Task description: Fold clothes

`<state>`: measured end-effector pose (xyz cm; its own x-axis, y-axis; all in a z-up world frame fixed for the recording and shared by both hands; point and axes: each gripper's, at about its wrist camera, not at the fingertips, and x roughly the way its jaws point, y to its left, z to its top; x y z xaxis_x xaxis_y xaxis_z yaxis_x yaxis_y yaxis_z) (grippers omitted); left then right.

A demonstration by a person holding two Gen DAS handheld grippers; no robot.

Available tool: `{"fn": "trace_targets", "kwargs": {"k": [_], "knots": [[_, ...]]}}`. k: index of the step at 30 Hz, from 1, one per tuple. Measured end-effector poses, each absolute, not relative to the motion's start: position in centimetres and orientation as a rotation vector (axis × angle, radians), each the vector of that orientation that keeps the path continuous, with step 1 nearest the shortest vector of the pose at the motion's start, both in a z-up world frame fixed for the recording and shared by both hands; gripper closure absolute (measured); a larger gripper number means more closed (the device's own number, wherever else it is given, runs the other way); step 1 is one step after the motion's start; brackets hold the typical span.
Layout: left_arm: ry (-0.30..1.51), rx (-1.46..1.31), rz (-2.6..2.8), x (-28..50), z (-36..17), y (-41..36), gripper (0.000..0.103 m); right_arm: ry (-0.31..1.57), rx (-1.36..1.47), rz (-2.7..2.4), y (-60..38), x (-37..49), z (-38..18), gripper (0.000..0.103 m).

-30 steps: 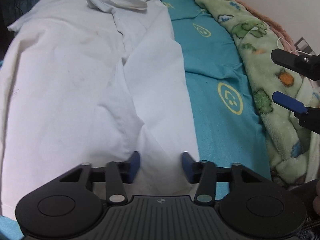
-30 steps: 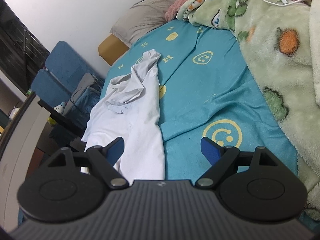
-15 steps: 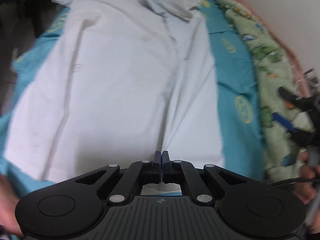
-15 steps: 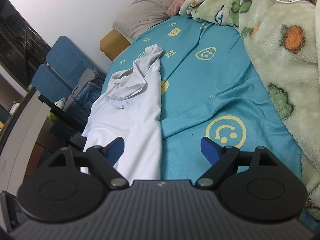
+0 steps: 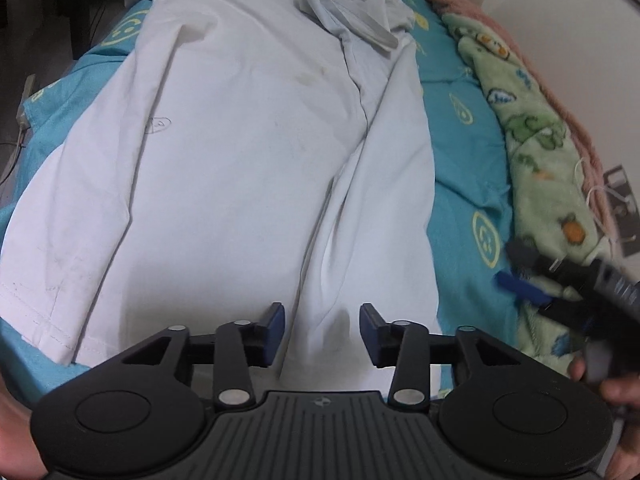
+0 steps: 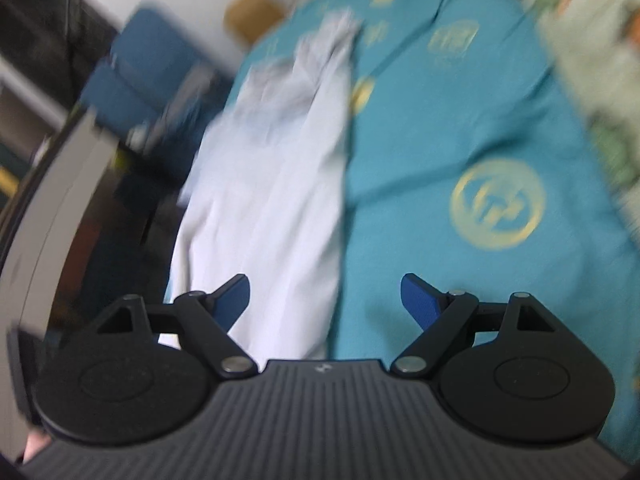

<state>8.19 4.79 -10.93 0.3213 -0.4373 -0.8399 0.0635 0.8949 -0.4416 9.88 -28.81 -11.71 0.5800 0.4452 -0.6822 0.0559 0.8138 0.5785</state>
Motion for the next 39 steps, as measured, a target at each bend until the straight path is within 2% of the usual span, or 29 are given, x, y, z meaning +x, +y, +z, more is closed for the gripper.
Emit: {"fn": "trace_targets", "kwargs": {"k": [5,7,10,12,13,24,29,34,35,36,37,38,39], "knots": [[1.092,-0.416,-0.343,7.5,-9.6,6.0,0.05,1.139,0.49,0.364,-24.9,10.7,-13.5,0.033],[1.06,-0.416,-0.336,7.5,-9.2,6.2,0.047,1.196,0.463,0.369,-23.7,10.8,-14.1,0.043],[1.065,-0.423,-0.326,7.7,-9.4,6.1,0.047,1.269,0.362,0.368,-21.7,10.7,-14.7,0.065],[1.071,-0.425,-0.32,7.8,-9.5,6.2,0.047,1.301,0.277,0.359,-20.5,10.4,-14.8,0.091],[1.07,-0.427,-0.32,7.8,-9.6,6.3,0.047,1.31,0.231,0.351,-20.0,10.3,-14.8,0.095],[1.04,-0.415,-0.354,7.7,-9.3,6.6,0.047,1.315,0.082,0.223,-20.9,7.8,-12.1,0.098],[1.039,-0.371,-0.355,7.2,-8.9,6.3,0.046,1.29,0.105,0.175,-21.3,7.4,-11.2,0.095],[1.024,-0.278,-0.337,7.5,-8.3,5.1,0.04,1.183,0.184,0.161,-22.8,7.5,-8.5,0.09],[1.016,-0.255,-0.337,7.7,-8.2,4.8,0.04,1.154,0.194,0.163,-23.0,7.7,-8.1,0.067],[1.007,-0.231,-0.338,8.1,-8.0,4.5,0.04,1.125,0.204,0.164,-23.2,8.0,-7.6,0.034],[0.989,-0.193,-0.339,8.4,-7.7,4.1,0.039,1.073,0.211,0.16,-23.4,8.5,-7.2,0.021],[0.963,-0.139,-0.337,8.9,-7.3,3.5,0.037,1.025,0.217,0.15,-23.5,9.2,-7.0,0.015],[0.935,-0.082,-0.334,9.3,-6.9,2.9,0.033,0.977,0.222,0.141,-23.6,9.9,-6.8,0.016]]}}
